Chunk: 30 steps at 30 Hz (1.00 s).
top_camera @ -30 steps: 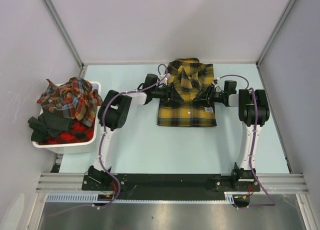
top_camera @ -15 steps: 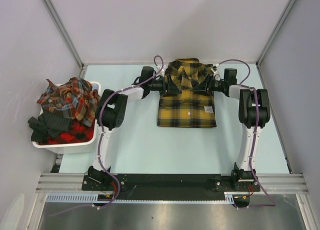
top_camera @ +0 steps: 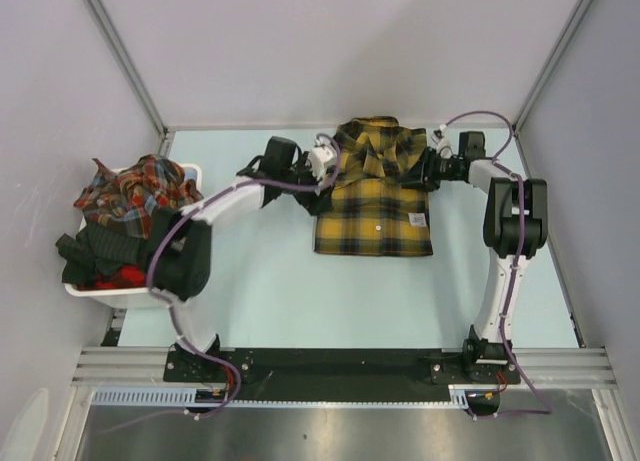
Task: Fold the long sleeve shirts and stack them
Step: Fold the shirt
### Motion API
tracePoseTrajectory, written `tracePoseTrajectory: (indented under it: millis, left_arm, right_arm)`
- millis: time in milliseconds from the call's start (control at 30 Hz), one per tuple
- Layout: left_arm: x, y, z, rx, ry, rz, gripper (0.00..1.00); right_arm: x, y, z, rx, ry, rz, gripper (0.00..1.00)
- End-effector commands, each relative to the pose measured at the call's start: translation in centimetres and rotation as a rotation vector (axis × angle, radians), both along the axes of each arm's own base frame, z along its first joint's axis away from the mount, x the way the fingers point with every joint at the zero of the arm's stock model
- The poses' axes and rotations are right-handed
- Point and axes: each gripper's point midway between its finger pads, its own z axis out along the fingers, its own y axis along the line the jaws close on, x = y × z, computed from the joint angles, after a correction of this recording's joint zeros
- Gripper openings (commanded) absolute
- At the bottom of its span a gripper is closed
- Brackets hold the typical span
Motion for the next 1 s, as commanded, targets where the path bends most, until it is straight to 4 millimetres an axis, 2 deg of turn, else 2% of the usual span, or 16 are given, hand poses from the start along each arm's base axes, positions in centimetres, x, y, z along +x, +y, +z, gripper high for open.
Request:
tracePoseTrajectory:
  millis: [0,67,133,167,200,267,300,500,600,700,733,767,833,900,933,967]
  left_arm:
    - [-5.8,0.6,1.5,0.285,-0.483,-0.303,0.86]
    - [-7.7,0.4,-0.1,0.346,-0.616,-0.362,0.86]
    - [-9.9,-1.6,-0.2,0.351,-0.721,-0.445,0.84]
    - [-9.8,-2.1,0.1,0.364,-0.782,-0.428,0.83]
    - [-11.4,-3.0,-1.4,0.374,-0.789,-0.477,0.82]
    - [-11.7,-4.0,-1.7,0.375,-0.856,-0.485,0.79]
    - [-12.1,-4.5,-2.7,0.405,-0.866,-0.504,0.78]
    - [-11.5,-5.5,-5.3,0.515,-0.959,-0.526,0.73]
    - [-10.7,-5.0,-6.4,0.575,-0.975,-0.526,0.61]
    - [-10.4,-4.8,-6.8,0.606,-0.966,-0.527,0.35]
    - [-10.8,-4.6,-7.1,0.611,-0.938,-0.546,0.21]
    - [-10.7,-5.0,-5.7,0.587,-0.941,-0.534,0.14]
    - [-11.8,-4.6,-5.6,0.572,-0.861,-0.552,0.00]
    - [-13.2,-5.3,-3.3,0.495,-0.841,-0.573,0.00]
    - [-14.8,-4.4,-4.1,0.505,-0.764,-0.637,0.00]
    - [-16.1,-5.0,-3.2,0.456,-0.752,-0.676,0.00]
  right_arm:
    - [-1.7,3.2,8.4,-0.046,-0.259,0.133,0.42]
    - [-2.7,5.1,8.1,-0.036,-0.258,0.178,0.42]
    - [-3.4,7.6,7.5,-0.016,-0.258,0.223,0.41]
    - [-3.4,8.2,7.0,-0.012,-0.252,0.233,0.40]
    - [-3.1,8.7,5.8,-0.015,-0.252,0.238,0.40]
    - [-2.7,9.9,4.9,0.000,-0.230,0.241,0.39]
    - [-2.3,10.1,3.0,0.005,-0.196,0.238,0.39]
    - [-1.5,9.7,-2.2,-0.039,-0.112,0.220,0.38]
    - [-2.2,9.3,-4.3,-0.053,-0.060,0.223,0.38]
    - [-2.6,9.2,-5.0,-0.063,-0.042,0.229,0.38]
    - [-2.7,9.1,-4.9,-0.066,-0.044,0.233,0.38]
    - [-3.1,9.2,-4.8,-0.066,-0.039,0.242,0.38]
    - [-4.1,9.7,-4.8,-0.081,-0.058,0.284,0.38]
    - [-5.6,10.2,-4.0,-0.085,-0.057,0.318,0.39]
    - [-6.1,10.3,-3.6,-0.083,-0.067,0.332,0.39]
    - [-7.5,10.4,-2.9,-0.073,-0.051,0.348,0.40]
